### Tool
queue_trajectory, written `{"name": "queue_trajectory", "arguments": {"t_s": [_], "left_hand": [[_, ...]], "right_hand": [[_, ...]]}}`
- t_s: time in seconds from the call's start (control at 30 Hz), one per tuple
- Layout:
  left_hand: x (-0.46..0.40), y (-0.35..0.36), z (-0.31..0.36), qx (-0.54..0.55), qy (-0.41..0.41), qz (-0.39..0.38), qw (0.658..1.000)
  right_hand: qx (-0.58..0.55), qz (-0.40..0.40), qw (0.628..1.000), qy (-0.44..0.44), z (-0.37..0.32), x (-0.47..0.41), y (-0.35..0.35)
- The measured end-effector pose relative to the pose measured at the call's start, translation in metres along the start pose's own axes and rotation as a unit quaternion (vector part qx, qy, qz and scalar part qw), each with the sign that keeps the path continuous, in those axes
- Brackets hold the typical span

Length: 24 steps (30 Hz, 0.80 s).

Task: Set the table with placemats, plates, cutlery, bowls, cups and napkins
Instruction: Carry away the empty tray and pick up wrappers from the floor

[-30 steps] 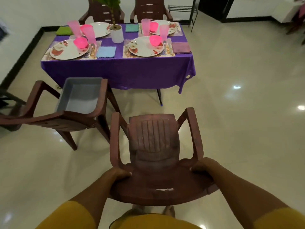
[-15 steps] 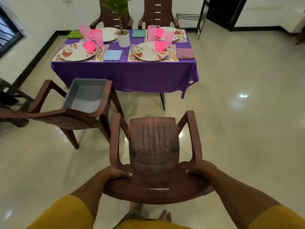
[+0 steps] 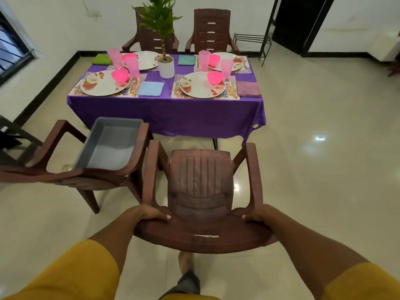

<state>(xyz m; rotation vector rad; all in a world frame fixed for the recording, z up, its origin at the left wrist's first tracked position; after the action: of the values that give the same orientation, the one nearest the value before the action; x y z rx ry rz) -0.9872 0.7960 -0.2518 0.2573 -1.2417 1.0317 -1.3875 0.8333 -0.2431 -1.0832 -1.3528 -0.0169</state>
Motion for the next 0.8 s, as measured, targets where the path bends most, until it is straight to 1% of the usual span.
{"name": "queue_trajectory", "arguments": {"t_s": [0.2,0.27,0.5,0.67,0.8], "left_hand": [[-0.055,-0.057,0.032,0.021,0.001,0.002,1.000],[-0.068,-0.072,0.047,0.030,0.015,0.005,0.999],[-0.096,-0.098,0.094,0.025,0.032,-0.004,0.999],[-0.119,-0.099,0.105,0.042,-0.002,-0.019,0.999],[-0.141,-0.096,0.106,0.034,-0.030,-0.018,0.999]], "right_hand": [[-0.019,0.008,1.000,0.008,-0.056,-0.040,-0.032],[-0.021,0.013,1.000,0.010,-0.070,-0.048,-0.043],[-0.022,0.016,0.997,0.068,-0.096,-0.082,-0.074],[-0.015,0.010,0.996,0.086,-0.102,-0.104,-0.084],[0.002,0.005,0.996,0.090,-0.103,-0.121,-0.090]]}}
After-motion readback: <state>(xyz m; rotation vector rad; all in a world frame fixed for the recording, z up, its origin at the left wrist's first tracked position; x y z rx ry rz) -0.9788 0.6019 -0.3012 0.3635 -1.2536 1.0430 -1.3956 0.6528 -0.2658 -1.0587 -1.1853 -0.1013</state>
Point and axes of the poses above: each hand's wrist, its own x-axis away from the middle knuckle, its own y-axis out of the palm, z = x × y, the point moved 9 cm from there along -x, towards the middle knuckle, and after that the axes turned 3 degrees about x, right-handed, at the moved point
